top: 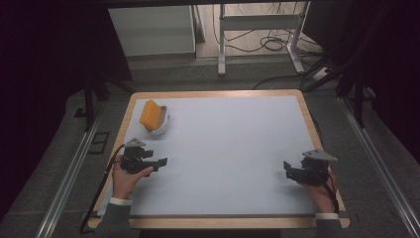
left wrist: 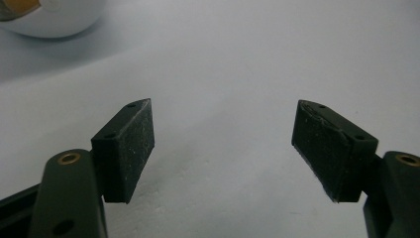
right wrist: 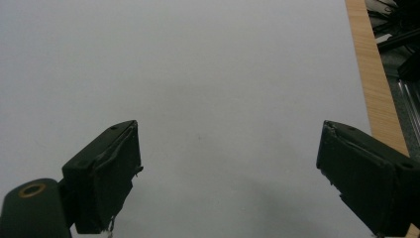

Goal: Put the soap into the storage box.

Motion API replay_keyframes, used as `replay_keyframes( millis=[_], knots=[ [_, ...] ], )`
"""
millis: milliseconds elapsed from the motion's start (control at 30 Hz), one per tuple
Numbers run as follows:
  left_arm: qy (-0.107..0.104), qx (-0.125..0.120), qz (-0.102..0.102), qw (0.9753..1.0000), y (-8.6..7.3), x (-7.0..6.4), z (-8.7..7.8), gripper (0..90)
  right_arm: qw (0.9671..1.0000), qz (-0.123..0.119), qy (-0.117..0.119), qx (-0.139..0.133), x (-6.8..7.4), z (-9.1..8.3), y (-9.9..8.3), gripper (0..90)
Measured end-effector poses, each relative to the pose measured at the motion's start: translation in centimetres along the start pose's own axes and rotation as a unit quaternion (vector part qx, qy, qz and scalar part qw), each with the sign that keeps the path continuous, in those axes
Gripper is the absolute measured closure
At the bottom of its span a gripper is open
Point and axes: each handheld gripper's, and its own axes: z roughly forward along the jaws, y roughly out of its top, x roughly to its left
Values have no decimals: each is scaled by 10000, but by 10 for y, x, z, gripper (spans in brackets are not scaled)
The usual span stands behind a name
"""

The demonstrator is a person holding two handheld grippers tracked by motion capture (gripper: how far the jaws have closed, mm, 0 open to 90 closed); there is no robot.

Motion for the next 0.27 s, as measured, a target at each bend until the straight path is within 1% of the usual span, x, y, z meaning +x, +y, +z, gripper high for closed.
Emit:
replay_keyframes(
  millis=[133, 267],
  knots=[
    [12, 14, 37, 10000, -1, -1, 0, 244, 10000, -48, 12, -44, 0, -2, 1, 101],
    [7, 43, -21, 10000, -2, 3, 0, 242, 9999, -65, 7, -88, -1, -3, 0, 100]
  ],
)
